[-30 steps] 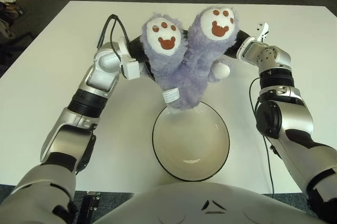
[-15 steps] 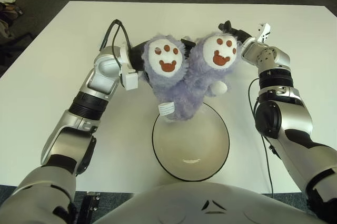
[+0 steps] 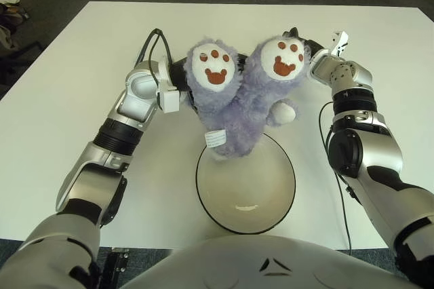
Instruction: Put the doll into the plate.
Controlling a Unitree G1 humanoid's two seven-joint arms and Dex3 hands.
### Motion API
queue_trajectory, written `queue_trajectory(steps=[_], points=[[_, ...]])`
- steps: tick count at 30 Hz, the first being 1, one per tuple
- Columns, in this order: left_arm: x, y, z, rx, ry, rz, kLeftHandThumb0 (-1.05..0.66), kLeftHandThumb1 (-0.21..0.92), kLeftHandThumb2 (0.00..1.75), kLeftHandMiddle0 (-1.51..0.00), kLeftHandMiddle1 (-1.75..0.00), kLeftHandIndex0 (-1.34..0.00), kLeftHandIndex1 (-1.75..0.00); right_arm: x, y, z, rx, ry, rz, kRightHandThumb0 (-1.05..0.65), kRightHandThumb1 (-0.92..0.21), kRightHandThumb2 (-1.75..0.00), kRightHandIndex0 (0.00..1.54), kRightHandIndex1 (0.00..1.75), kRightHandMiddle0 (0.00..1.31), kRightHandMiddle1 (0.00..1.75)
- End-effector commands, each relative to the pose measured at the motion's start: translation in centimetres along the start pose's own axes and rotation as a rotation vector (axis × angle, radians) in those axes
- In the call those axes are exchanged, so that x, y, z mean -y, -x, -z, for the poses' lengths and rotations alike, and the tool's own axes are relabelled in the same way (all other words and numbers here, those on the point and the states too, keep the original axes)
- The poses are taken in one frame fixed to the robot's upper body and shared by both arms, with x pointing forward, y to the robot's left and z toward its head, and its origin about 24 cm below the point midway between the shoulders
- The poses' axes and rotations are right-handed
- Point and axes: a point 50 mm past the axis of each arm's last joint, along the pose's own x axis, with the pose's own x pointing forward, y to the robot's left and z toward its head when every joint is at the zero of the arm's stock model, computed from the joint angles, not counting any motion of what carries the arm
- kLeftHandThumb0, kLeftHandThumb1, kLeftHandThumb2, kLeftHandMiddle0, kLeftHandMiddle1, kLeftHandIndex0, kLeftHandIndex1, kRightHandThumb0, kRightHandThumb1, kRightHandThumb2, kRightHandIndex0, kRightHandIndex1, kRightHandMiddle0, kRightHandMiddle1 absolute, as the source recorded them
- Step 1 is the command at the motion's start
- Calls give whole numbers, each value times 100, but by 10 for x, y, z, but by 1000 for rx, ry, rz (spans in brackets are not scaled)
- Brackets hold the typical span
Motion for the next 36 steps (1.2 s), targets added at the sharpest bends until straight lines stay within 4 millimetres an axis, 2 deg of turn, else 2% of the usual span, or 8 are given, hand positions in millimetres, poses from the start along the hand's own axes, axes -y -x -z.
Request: queue_trajectory(steps=[1,7,17,28,30,31,33,36], points=[[0,1,0,-11,29,2,0,2,162,-87,-163,-60,-175,-2,0,-9,26,-2,-15,0,-6,-142,10,111,3,134],[3,1,-2,-43,62,-15,0,0,164,-89,-162,-62,-175,-2,-1,-9,24,1,-24,1,-7,-142,15,113,5,135],[4,0,-7,2,5,1,0,-1,166,-90,-163,-63,-175,-3,-3,-10,31,10,-22,1,-6,-142,16,114,6,136],[-2,3,-5,-58,-94,128,0,-5,171,-89,-172,-69,-169,-4,-5,-11,44,-5,-6,1,-5,-142,10,113,5,136],[-4,3,-4,-76,-104,146,0,-2,166,-87,-173,-68,-164,-4,-5,-11,44,-6,-4,1,-6,-142,10,113,4,136],[-5,3,-3,-86,-109,158,0,8,156,-81,-174,-60,-164,-4,-5,-11,45,-6,-3,1,-6,-143,10,114,4,136],[-7,4,-2,-95,-113,169,0,18,146,-74,-174,-51,-166,-5,-5,-11,45,-7,-2,1,-6,-143,10,114,4,136],[-8,4,0,-99,-118,167,0,31,132,-58,-174,-44,-170,-5,-6,-12,47,-7,-5,1,-7,-143,11,115,4,136]])
